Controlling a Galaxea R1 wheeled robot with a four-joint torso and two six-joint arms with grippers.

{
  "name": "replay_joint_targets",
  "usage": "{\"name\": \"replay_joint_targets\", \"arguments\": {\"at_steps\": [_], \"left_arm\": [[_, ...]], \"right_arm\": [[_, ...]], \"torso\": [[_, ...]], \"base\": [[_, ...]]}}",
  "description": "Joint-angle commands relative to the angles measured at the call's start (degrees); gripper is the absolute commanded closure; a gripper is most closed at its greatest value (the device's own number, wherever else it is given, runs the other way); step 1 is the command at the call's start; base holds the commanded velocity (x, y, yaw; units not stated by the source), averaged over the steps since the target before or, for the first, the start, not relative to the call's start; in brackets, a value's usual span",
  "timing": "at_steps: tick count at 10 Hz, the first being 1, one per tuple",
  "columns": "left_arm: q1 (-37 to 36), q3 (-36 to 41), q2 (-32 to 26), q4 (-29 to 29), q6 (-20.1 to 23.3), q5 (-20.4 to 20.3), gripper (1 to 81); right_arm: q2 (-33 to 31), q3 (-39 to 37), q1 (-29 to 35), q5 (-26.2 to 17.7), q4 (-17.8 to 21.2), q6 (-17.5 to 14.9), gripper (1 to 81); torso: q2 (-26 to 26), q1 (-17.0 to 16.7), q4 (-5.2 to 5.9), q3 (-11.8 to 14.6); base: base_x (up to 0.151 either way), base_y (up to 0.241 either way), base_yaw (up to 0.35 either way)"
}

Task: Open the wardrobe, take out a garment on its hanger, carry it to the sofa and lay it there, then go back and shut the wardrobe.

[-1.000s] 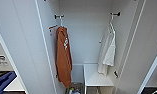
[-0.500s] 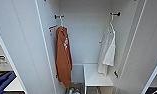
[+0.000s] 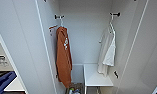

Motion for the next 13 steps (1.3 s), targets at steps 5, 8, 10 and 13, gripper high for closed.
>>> {"name": "replay_joint_targets", "arguments": {"at_steps": [5, 8, 10, 13], "left_arm": [[-0.30, -15.36, 10.04, 0.51, 0.10, 1.49, 1.0], [0.49, -15.10, 10.30, 0.69, 5.37, 1.31, 1.0], [1.28, -15.01, 11.35, 0.69, 12.97, 2.36, 1.0], [1.98, -15.01, 11.89, -0.62, 17.15, 4.56, 1.0]], "right_arm": [[4.70, -3.16, -0.94, 4.97, -4.85, -0.28, 1.0], [5.76, -3.25, -3.32, 7.71, -4.59, 0.33, 1.0], [6.37, -3.69, -5.17, 7.80, -3.99, 0.68, 1.0], [7.43, -4.22, -7.01, 7.89, 2.27, 0.42, 1.0]], "torso": [[-0.02, -0.05, 0.00, 0.00], [-0.02, -0.07, 0.00, 0.02], [-0.04, -0.09, 0.00, 0.05], [-0.06, -0.11, 0.00, 0.06]], "base": [[0.000, 0.000, 0.000], [0.000, 0.000, 0.000], [0.000, 0.000, 0.000], [0.000, 0.000, 0.000]]}}
